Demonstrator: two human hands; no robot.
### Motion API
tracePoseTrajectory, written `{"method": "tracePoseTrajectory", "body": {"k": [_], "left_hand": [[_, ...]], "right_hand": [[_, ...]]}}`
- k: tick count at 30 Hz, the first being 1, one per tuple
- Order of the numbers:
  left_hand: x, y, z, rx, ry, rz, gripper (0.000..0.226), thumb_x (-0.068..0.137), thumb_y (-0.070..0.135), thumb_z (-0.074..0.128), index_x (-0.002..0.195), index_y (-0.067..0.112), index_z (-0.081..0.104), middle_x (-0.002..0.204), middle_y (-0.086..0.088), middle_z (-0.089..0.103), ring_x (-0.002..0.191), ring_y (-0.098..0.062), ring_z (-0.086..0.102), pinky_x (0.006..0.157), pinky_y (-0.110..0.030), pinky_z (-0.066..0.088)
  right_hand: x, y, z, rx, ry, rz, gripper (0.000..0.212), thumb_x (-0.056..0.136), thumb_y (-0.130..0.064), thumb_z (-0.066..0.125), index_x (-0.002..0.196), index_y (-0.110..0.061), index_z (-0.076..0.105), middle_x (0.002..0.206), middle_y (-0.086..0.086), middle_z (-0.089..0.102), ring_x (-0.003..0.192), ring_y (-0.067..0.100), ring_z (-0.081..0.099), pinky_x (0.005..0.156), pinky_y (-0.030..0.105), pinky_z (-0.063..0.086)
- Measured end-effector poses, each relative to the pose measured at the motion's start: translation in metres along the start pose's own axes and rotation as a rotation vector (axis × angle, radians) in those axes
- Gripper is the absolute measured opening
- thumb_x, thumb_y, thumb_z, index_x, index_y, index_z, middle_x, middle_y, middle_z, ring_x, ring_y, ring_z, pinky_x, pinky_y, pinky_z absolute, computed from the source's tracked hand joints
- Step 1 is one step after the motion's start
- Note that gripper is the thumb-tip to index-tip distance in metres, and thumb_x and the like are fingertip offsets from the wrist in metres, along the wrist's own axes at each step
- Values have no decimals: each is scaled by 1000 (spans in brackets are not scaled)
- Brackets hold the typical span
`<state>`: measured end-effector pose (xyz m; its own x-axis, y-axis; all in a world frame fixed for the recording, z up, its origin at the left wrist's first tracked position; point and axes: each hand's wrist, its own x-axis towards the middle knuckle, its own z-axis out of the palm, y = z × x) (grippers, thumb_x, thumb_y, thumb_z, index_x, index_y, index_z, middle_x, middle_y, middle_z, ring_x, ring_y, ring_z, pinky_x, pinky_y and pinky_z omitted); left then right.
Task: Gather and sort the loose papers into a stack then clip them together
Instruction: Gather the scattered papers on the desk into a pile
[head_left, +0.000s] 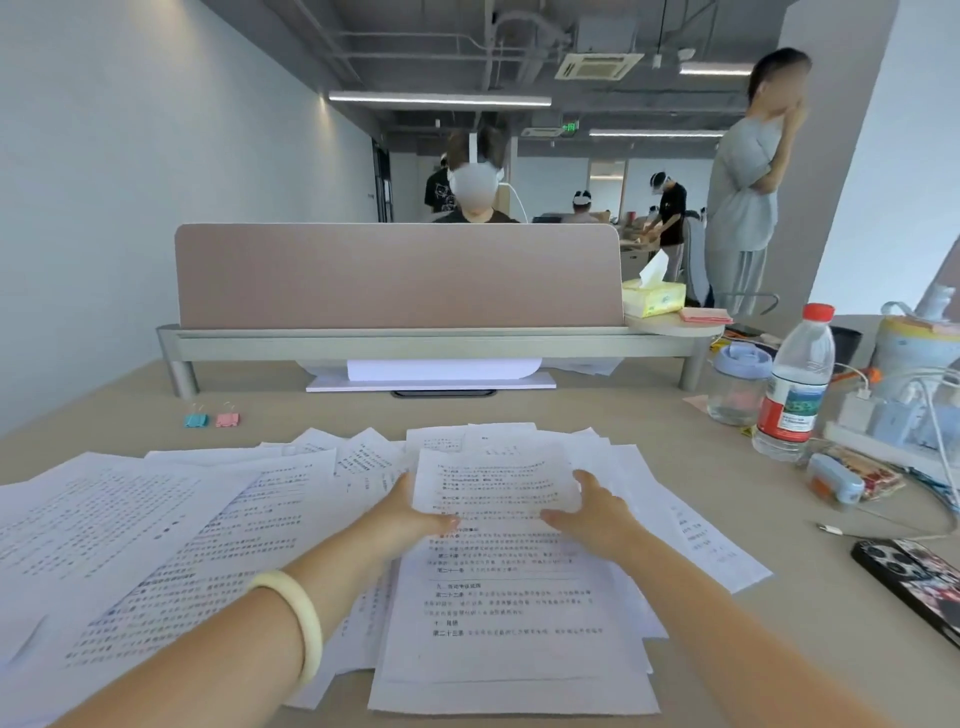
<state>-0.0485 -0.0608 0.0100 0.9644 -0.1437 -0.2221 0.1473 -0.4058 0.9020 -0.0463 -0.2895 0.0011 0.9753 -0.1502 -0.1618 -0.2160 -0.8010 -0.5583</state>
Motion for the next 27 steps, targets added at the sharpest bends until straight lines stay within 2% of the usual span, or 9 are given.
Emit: {"method": "tracePoseTrajectory", "body": {"k": [2,5,6,9,13,18,23,25,27], "left_hand": [[6,5,3,-49,46,5,53,83,6,69,123,22,38,128,1,55,114,-19,53,101,-34,42],[16,6,4,40,162,27,76,80,-2,66,143,15,27,142,-7,47,125,-26,48,92,-33,46],[15,7,2,87,187,50,80,81,-2,63,147,17,23,140,-7,48,120,-24,51,86,-32,48],[10,11,-27,277,260,152,56,82,-2,57,131,22,43,115,-8,58,88,-16,54,67,-31,48],[19,4,-107,436,245,110,44,77,-9,65,118,4,61,122,-16,62,103,-28,59,85,-38,49],[42,-2,-116,692,49,88,31,84,3,66,113,12,63,124,-7,62,111,-26,60,94,-41,51],[74,-1,-69,937,-142,185,49,84,23,68,129,24,50,139,-1,49,131,-22,43,104,-32,38],[84,5,-63,1010,-182,105,86,79,42,70,149,24,24,156,-2,23,145,-24,20,116,-38,23],[93,12,-64,1047,-229,2,106,73,58,69,152,25,6,161,0,3,149,-22,5,120,-41,14]], "right_hand": [[4,1,-5,122,-24,1,84,86,-43,61,151,-19,13,146,6,41,132,28,40,105,38,39],[3,-1,-9,269,-83,-21,82,89,-35,61,152,-18,12,147,5,40,129,25,46,96,30,42],[2,0,-11,282,-91,-36,81,89,-34,61,152,-18,11,147,5,39,130,24,45,96,29,41],[-2,4,-22,202,-44,-64,78,91,-34,58,152,-16,12,149,5,36,132,23,42,90,24,36],[-3,16,-27,14,-87,-36,70,92,-41,53,150,-17,21,152,3,35,135,23,39,105,30,36],[-5,12,-21,-59,-176,-124,71,90,-46,55,148,-16,27,152,-2,32,141,19,31,107,25,26],[3,9,-18,-8,-178,-124,110,74,-60,67,153,-24,0,157,0,23,143,21,26,113,33,26],[-1,7,-15,-212,-257,-132,137,52,-77,66,153,-22,-8,160,0,10,148,21,12,118,37,16],[-5,8,-11,-339,-285,-159,159,22,-92,46,152,-22,-10,161,-3,1,149,19,1,119,38,8]]}}
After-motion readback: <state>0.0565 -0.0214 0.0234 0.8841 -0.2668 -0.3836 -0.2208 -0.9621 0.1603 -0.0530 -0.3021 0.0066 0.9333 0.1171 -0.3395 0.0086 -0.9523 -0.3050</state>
